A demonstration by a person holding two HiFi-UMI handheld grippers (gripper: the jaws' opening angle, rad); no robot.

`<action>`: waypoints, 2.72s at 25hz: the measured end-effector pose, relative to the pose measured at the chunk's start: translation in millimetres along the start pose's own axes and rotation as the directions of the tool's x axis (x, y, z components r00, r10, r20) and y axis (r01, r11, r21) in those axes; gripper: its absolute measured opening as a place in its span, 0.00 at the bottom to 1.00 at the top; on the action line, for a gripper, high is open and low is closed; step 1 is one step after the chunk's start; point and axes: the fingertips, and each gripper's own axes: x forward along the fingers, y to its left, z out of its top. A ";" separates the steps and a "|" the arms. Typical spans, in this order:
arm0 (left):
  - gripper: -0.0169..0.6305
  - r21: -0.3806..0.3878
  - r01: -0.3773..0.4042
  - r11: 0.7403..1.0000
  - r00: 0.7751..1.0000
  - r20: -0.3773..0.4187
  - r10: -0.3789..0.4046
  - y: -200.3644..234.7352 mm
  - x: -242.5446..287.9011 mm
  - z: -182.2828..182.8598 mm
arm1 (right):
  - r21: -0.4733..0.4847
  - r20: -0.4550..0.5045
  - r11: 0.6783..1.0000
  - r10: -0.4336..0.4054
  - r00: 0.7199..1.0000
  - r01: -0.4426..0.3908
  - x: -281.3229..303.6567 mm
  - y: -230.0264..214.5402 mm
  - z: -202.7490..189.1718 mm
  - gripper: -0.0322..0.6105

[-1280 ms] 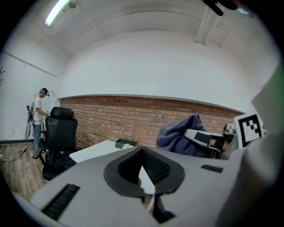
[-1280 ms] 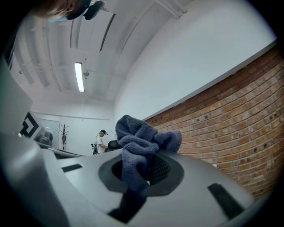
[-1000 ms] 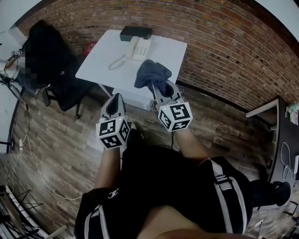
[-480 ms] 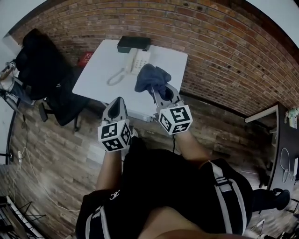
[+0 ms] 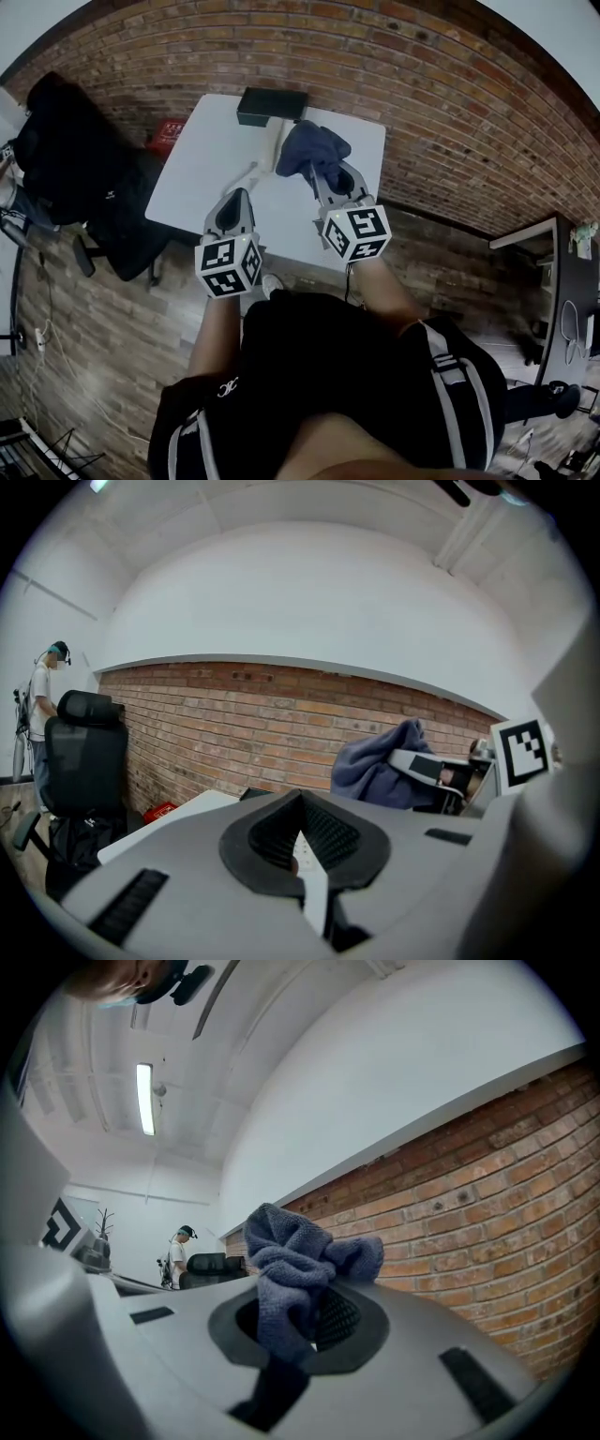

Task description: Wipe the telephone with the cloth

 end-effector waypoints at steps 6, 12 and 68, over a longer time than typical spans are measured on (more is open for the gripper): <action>0.02 -0.003 0.042 0.999 0.999 -0.005 -0.042 52.7 49.5 18.8 | -0.029 -0.008 0.998 -0.057 0.998 0.057 70.5 -5.4 -2.2 0.09; 0.02 -0.013 0.090 0.996 0.994 -0.053 -0.091 90.2 90.4 13.5 | -0.069 -0.038 0.990 -0.127 0.991 0.125 128.0 -25.9 -14.7 0.09; 0.02 -0.104 -0.020 0.994 0.989 -0.147 0.004 138.4 137.6 -32.6 | -0.249 -0.737 0.963 -0.118 0.665 -0.104 217.1 -69.4 -345.9 0.09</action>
